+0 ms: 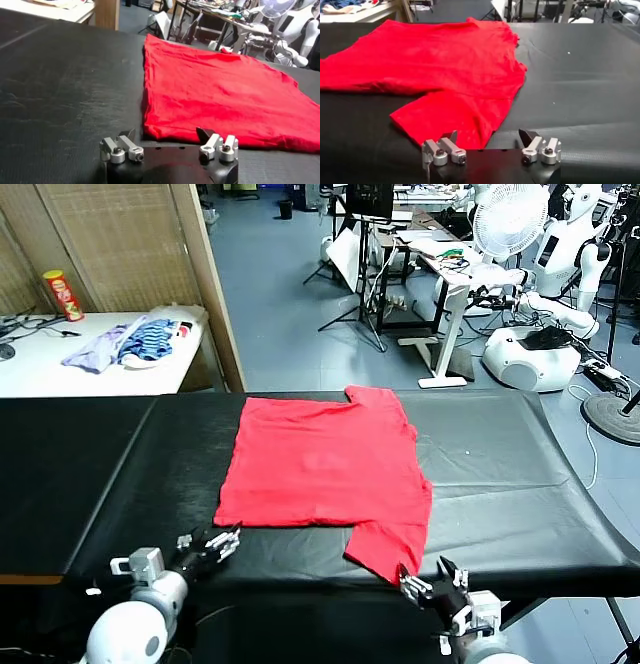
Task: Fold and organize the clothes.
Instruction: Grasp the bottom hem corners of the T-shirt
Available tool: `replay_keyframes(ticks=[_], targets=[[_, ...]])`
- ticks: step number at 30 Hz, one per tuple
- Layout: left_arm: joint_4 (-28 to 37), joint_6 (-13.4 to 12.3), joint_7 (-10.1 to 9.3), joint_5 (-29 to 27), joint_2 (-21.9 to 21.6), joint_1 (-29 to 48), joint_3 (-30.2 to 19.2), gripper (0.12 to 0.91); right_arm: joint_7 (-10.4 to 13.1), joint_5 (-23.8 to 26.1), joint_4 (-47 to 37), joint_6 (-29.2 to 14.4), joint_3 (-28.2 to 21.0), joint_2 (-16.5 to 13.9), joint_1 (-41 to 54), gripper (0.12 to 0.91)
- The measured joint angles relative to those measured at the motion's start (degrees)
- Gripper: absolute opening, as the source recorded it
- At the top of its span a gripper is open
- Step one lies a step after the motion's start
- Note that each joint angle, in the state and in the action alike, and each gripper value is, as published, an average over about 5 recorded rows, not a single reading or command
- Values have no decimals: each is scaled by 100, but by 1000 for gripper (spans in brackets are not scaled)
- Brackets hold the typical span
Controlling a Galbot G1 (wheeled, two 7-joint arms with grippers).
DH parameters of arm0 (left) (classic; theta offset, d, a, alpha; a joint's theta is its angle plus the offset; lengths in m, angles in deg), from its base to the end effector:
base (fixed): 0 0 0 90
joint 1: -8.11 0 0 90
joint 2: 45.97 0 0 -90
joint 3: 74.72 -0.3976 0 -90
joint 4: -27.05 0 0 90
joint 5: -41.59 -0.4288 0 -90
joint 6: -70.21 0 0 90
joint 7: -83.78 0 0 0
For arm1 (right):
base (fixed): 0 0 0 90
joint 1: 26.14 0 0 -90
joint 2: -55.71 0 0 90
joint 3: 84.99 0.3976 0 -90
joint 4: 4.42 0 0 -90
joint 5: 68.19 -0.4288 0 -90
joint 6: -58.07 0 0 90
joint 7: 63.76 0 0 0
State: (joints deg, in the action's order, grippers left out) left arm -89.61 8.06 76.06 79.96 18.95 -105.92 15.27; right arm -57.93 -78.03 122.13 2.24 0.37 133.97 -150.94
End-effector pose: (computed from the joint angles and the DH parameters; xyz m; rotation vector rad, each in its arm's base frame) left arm 0.2743 0.0869 -0.3258 -0.1643 -2.6126 0.2492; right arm 0.1992 -0.0017 -0.3150 0.1278 -2.5517 0.0460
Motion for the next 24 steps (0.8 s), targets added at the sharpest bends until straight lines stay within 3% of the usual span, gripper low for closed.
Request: replay_keyframes(ticks=[2, 8, 11, 13, 19, 22, 24], targets=[[25, -22, -7, 11, 0, 18, 1, 798, 3, 13, -18, 0, -21, 14, 0, 662], [216, -128, -5, 75, -8, 108, 4, 761, 11, 126, -94, -28, -79, 82, -26, 332], [293, -169, 4, 79, -2, 120, -7, 633, 45, 147, -88, -46, -73, 92, -62, 179], [311, -192, 16, 80, 10, 109, -24, 516, 75, 148, -51, -48, -56, 81, -99, 129], [165, -220, 30, 131, 83, -20, -62, 198, 208, 140, 244, 105, 96, 2, -319, 122], [-14, -222, -42, 99, 131, -132, -50, 128, 234, 116, 498, 173, 225, -66, -515, 122], [-154, -224, -123, 50, 157, -235, -21, 126, 233, 56, 661, 166, 317, -116, -650, 122]])
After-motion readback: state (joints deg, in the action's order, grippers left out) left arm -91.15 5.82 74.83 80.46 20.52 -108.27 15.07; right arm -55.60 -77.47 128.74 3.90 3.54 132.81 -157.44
